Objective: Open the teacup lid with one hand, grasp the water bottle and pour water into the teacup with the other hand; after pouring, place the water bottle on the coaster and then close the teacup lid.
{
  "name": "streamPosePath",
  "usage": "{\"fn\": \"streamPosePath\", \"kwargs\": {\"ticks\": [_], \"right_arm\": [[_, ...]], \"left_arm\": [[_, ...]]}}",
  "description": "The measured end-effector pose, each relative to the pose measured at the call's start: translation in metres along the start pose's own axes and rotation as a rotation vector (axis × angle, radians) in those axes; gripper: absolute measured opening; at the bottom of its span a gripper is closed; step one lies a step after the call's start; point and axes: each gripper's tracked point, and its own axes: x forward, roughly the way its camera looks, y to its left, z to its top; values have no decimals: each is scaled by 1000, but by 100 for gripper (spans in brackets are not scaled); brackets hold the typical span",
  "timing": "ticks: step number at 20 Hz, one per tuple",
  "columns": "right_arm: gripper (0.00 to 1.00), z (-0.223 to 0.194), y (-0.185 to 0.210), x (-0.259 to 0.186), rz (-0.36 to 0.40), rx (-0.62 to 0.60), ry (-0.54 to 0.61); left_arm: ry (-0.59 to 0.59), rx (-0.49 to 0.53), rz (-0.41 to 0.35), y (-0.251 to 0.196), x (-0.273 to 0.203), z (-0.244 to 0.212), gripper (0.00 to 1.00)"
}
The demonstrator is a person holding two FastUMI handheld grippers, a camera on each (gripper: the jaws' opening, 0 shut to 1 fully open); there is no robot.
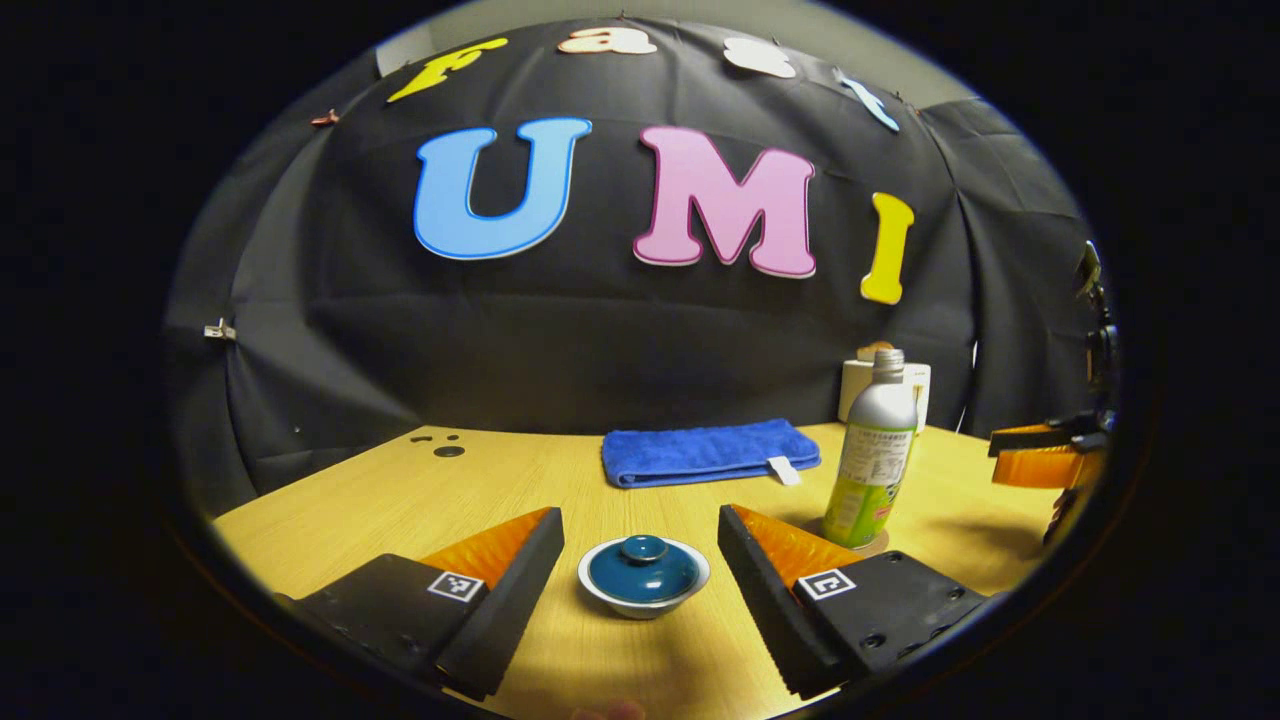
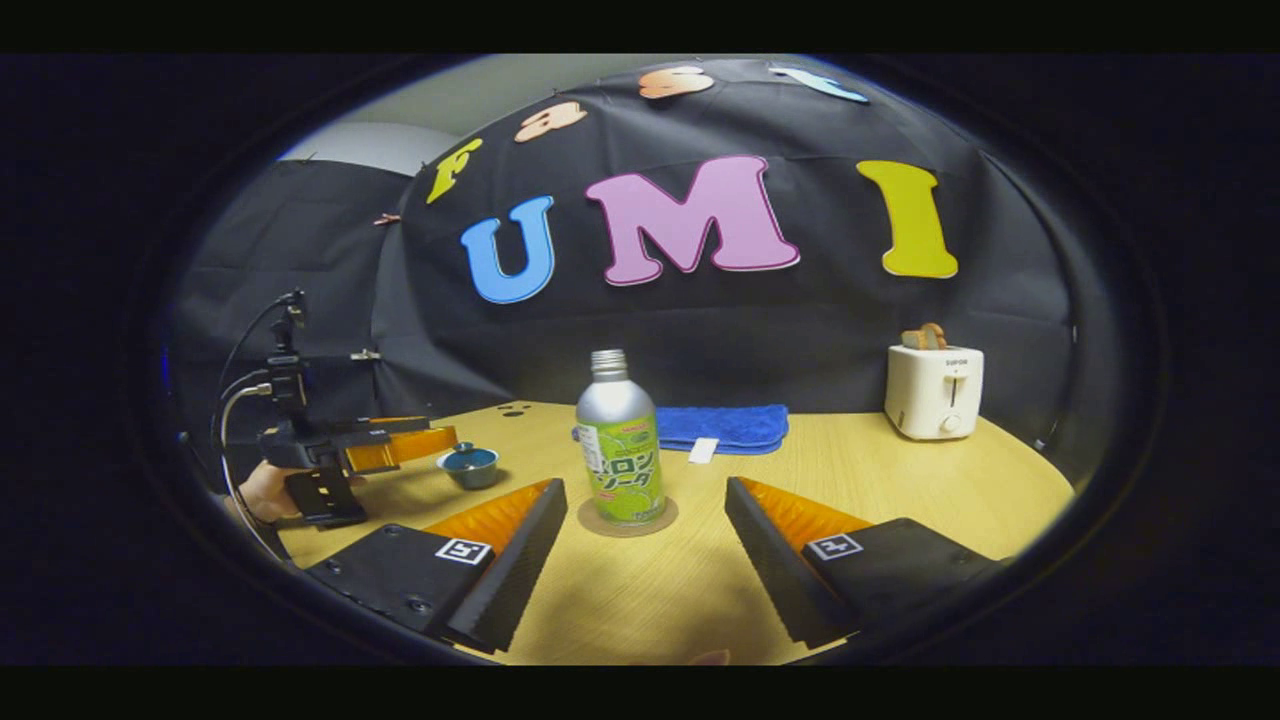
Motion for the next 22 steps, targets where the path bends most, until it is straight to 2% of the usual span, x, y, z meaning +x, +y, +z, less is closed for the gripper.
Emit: {"fn": "streamPosePath", "kwargs": {"ticks": [5, 8, 14, 18, 22], "right_arm": [[98, 1, 22, -12, -11, -80, -57], [97, -3, 32, -16, -11, -84, -56], [96, -17, 41, -15, 6, -56, -33], [96, -13, 42, -15, 28, -39, -54], [96, -13, 40, -15, 19, -44, -57]], "left_arm": [[-23, 5, 0, 2, -36, 0, 98], [-33, -7, 6, 5, -49, -2, 98], [-21, -19, -19, 0, -50, -10, 98], [-24, 7, -10, 3, -46, -10, 98], [-25, 42, -10, -3, -45, -11, 98]]}}
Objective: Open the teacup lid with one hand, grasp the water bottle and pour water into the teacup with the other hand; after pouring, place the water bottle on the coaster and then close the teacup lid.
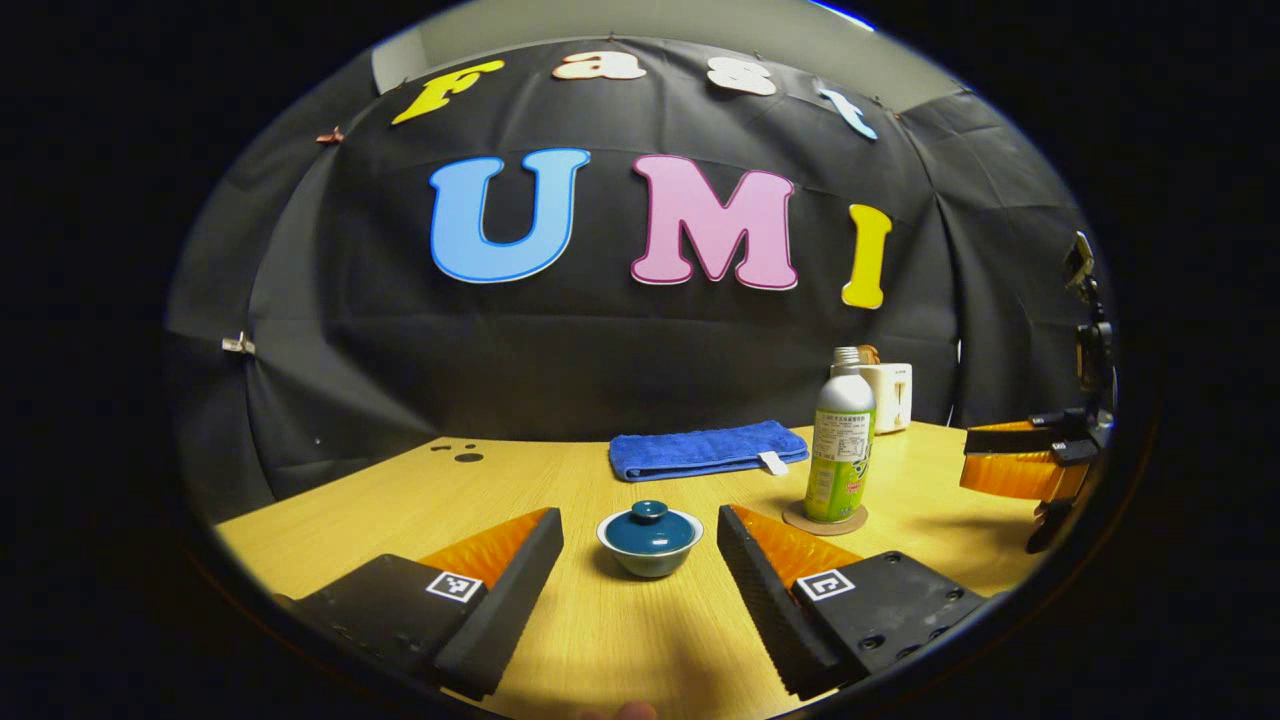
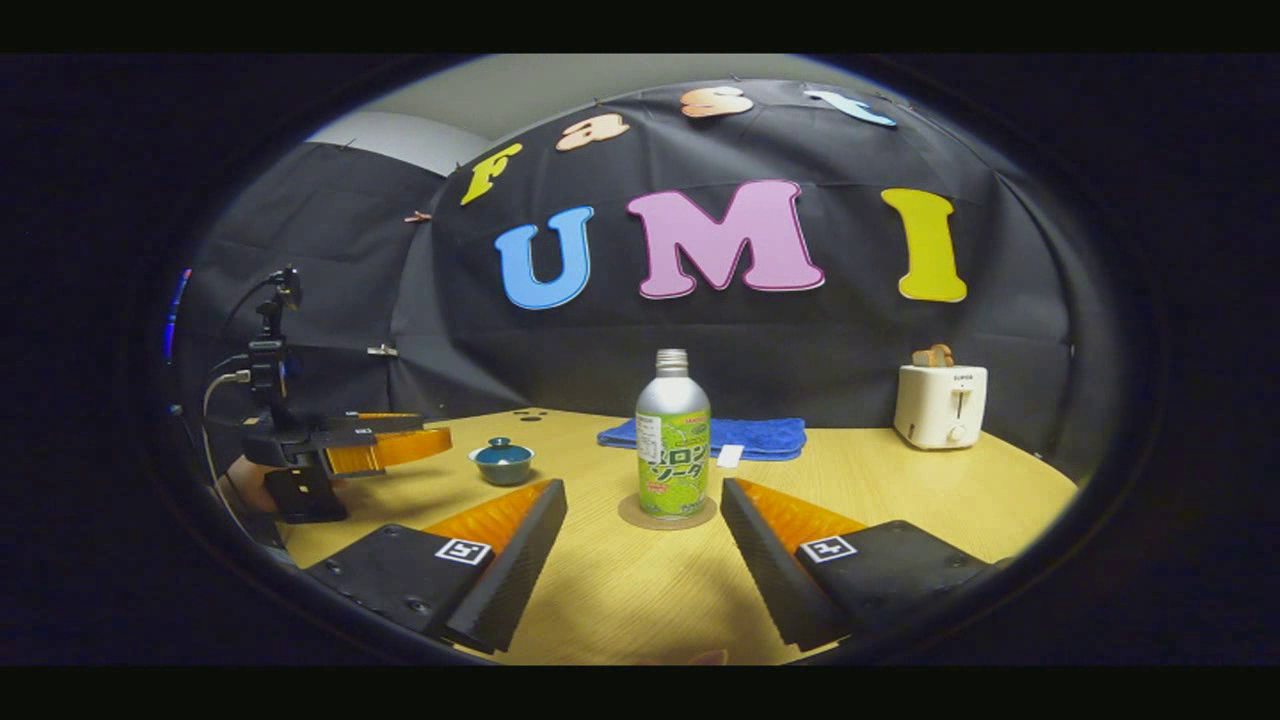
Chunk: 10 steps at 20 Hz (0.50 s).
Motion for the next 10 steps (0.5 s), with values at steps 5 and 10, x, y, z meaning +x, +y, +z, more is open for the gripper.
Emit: {"fn": "streamPosePath", "kwargs": {"ticks": [5, 10], "right_arm": [[96, -1, -1, 1, -9, -1, 0], [96, 0, -1, 1, -9, -1, 0]], "left_arm": [[-2, -1, -4, -2, 2, 2, 97], [-2, -1, -10, -3, 3, 1, 97]]}}
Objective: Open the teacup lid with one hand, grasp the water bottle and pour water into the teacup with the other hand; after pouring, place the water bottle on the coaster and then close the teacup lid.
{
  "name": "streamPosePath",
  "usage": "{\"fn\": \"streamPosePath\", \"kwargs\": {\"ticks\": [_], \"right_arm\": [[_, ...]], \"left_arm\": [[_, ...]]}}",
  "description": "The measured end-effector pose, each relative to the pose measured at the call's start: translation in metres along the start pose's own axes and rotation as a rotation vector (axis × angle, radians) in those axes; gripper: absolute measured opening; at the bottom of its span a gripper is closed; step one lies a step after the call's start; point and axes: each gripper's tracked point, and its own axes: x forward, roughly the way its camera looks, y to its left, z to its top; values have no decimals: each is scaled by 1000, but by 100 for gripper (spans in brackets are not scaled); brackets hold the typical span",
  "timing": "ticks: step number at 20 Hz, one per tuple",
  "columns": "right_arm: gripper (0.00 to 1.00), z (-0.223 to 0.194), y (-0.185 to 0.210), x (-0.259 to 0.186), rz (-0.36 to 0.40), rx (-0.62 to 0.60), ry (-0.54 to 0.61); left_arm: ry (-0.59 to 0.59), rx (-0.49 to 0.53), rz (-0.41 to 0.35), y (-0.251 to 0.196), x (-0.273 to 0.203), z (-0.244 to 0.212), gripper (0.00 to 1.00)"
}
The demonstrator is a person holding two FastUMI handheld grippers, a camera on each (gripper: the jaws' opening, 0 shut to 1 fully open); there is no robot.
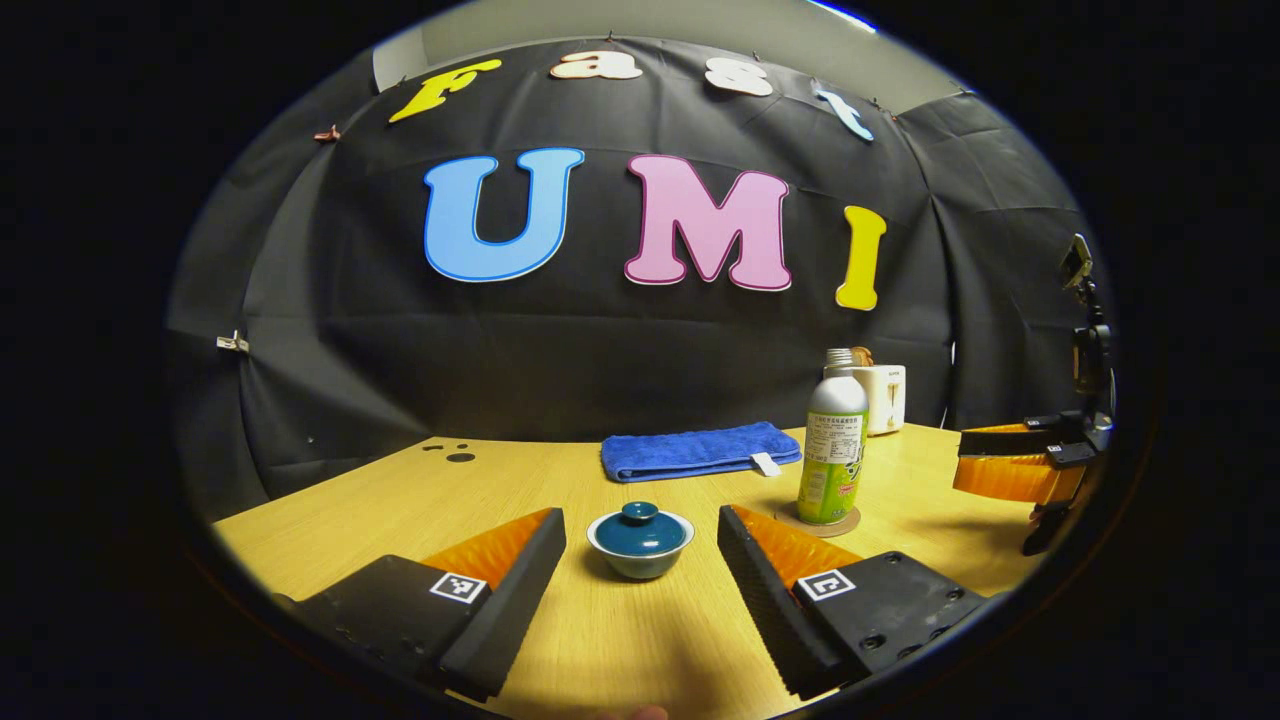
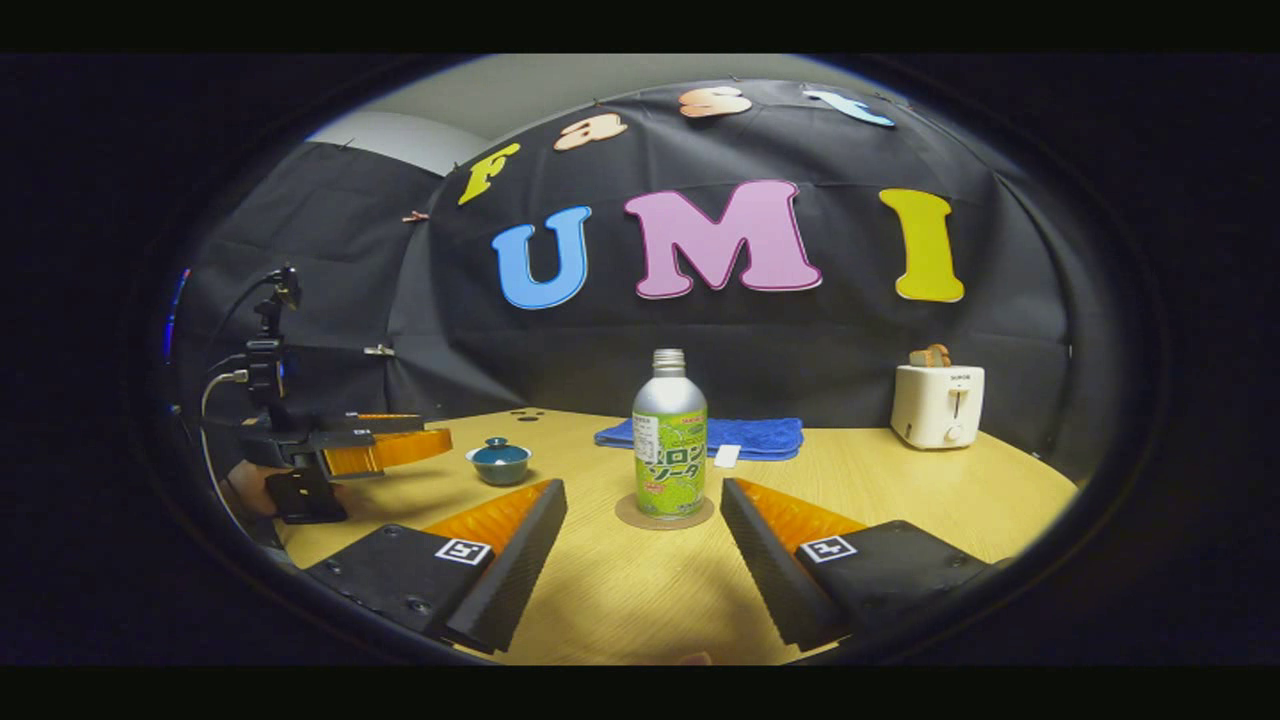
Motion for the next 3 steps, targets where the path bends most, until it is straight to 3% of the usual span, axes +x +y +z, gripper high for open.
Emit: {"fn": "streamPosePath", "kwargs": {"ticks": [3], "right_arm": [[96, 0, 2, -1, 8, 1, -1]], "left_arm": [[0, 0, 0, -1, 0, 1, 97]]}}
